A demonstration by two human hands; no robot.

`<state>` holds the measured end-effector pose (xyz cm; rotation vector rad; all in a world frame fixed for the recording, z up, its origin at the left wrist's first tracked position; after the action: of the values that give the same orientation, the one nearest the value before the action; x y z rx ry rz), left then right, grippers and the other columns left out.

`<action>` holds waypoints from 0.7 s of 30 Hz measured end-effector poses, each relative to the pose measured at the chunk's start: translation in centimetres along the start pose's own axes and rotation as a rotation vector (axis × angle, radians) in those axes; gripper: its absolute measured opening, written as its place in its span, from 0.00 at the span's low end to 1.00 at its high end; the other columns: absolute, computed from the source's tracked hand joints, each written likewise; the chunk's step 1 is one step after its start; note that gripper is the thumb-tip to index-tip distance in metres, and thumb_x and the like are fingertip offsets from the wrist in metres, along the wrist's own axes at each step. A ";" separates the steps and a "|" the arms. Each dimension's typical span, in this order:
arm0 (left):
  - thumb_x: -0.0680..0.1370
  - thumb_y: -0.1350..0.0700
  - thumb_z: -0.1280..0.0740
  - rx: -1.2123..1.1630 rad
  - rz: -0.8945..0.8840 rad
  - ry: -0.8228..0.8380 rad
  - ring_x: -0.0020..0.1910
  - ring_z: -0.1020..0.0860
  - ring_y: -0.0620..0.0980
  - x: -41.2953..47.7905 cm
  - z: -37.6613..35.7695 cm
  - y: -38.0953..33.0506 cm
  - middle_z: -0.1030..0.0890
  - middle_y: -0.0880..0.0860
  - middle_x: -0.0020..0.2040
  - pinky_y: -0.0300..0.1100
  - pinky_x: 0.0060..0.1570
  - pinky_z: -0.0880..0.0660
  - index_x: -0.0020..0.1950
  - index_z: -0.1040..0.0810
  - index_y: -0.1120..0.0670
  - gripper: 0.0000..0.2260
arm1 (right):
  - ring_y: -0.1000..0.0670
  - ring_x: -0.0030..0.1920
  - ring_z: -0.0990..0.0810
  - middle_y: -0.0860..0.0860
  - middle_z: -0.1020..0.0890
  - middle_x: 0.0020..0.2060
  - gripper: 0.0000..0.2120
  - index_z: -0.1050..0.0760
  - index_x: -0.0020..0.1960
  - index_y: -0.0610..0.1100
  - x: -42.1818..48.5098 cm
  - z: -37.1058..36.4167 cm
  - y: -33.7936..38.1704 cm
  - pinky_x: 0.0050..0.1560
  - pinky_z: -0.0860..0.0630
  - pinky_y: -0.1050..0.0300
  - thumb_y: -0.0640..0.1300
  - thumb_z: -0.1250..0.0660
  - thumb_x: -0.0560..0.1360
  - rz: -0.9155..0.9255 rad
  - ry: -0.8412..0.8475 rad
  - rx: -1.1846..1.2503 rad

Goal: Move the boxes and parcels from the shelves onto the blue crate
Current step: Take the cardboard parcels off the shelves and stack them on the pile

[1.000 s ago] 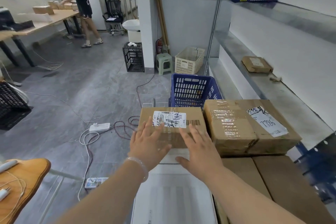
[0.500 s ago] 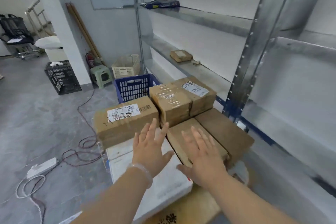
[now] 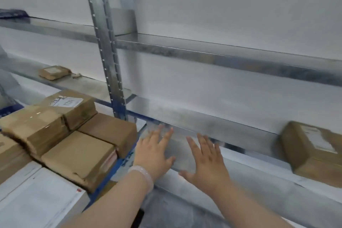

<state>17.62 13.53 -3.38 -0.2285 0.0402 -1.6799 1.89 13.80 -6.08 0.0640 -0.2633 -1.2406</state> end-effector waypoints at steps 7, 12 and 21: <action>0.78 0.33 0.45 0.019 -0.267 0.094 0.79 0.54 0.54 5.5 -5.1 -20.5 0.63 0.49 0.80 0.56 0.76 0.51 0.77 0.67 0.39 0.37 | 0.43 0.79 0.56 0.47 0.58 0.79 0.46 0.64 0.78 0.58 -7.4 5.7 -20.0 0.74 0.61 0.45 0.74 0.45 0.70 -0.310 -0.037 -0.115; 0.78 0.33 0.46 -0.080 -0.383 0.132 0.79 0.54 0.54 8.2 -7.7 -34.0 0.61 0.49 0.80 0.55 0.76 0.52 0.77 0.63 0.38 0.35 | 0.38 0.72 0.32 0.42 0.33 0.74 0.47 0.41 0.78 0.49 -12.1 8.6 -33.3 0.69 0.41 0.40 0.75 0.46 0.67 -0.510 -0.030 -0.121; 0.80 0.36 0.46 -0.194 -0.393 0.274 0.79 0.52 0.53 11.8 -12.7 -44.8 0.57 0.50 0.81 0.52 0.75 0.50 0.79 0.59 0.40 0.33 | 0.46 0.79 0.56 0.47 0.53 0.79 0.43 0.61 0.79 0.56 -14.4 10.7 -45.9 0.77 0.59 0.45 0.73 0.62 0.69 -0.674 -0.047 -0.055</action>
<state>-29.71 6.10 -7.15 -0.1558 0.3859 -2.0924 -47.39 13.31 -6.79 0.0797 -0.2564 -1.9201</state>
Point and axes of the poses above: each hand's wrist, its own x-axis towards the middle knuckle, its own z-axis out of the back of the hand, y = z × x, the point moved 8 cm from there along x, towards the middle knuckle
